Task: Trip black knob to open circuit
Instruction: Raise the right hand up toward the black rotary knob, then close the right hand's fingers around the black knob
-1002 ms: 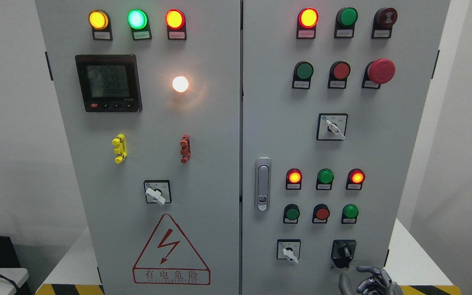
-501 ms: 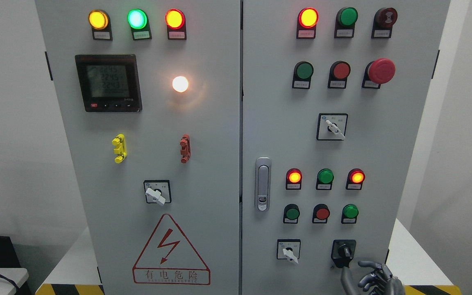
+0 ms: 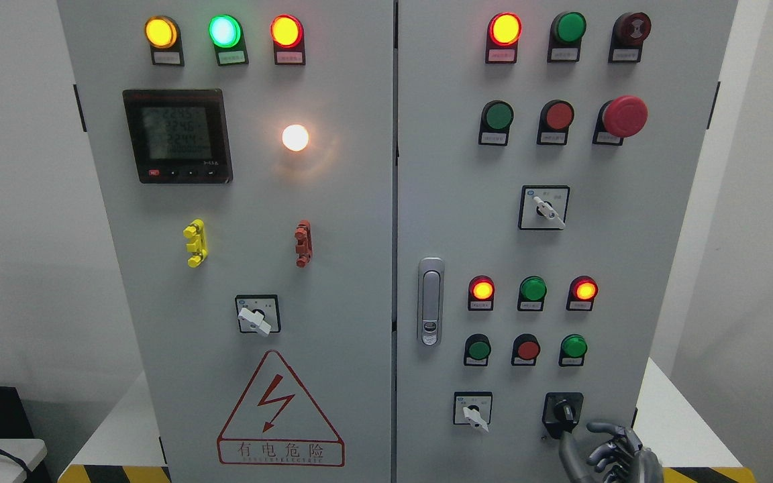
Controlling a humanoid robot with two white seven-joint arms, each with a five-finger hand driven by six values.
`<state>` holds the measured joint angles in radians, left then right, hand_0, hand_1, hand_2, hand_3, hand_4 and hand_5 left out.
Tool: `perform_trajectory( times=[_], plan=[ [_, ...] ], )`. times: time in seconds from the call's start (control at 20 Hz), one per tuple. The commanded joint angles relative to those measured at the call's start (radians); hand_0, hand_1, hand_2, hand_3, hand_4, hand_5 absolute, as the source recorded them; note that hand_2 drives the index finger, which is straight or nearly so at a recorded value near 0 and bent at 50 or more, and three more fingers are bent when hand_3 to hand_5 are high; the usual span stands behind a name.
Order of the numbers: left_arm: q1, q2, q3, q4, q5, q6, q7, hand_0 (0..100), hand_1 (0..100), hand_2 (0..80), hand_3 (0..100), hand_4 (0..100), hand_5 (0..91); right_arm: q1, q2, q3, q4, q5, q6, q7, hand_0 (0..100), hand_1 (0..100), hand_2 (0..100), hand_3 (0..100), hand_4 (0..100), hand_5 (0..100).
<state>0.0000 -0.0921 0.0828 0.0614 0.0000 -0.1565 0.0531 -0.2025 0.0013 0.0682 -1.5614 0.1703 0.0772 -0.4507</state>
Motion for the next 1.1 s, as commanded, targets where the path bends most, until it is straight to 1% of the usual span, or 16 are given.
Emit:
perform_trajectory(
  times=[0.0, 1.05],
  plan=[
    [-0.008, 0.0, 0.0, 0.0, -0.034, 0.0, 0.001, 12, 39, 0.0, 0, 0, 0.0, -0.011, 0.036, -0.001, 0.017, 0.0, -0.001, 0.0, 23, 74, 44, 85, 89, 93],
    [-0.008, 0.0, 0.0, 0.0, -0.032, 0.0, 0.001, 12, 39, 0.0, 0, 0, 0.0, -0.018, 0.037, 0.002, 0.017, 0.001, 0.001, -0.002, 23, 77, 48, 86, 89, 93]
  ],
)
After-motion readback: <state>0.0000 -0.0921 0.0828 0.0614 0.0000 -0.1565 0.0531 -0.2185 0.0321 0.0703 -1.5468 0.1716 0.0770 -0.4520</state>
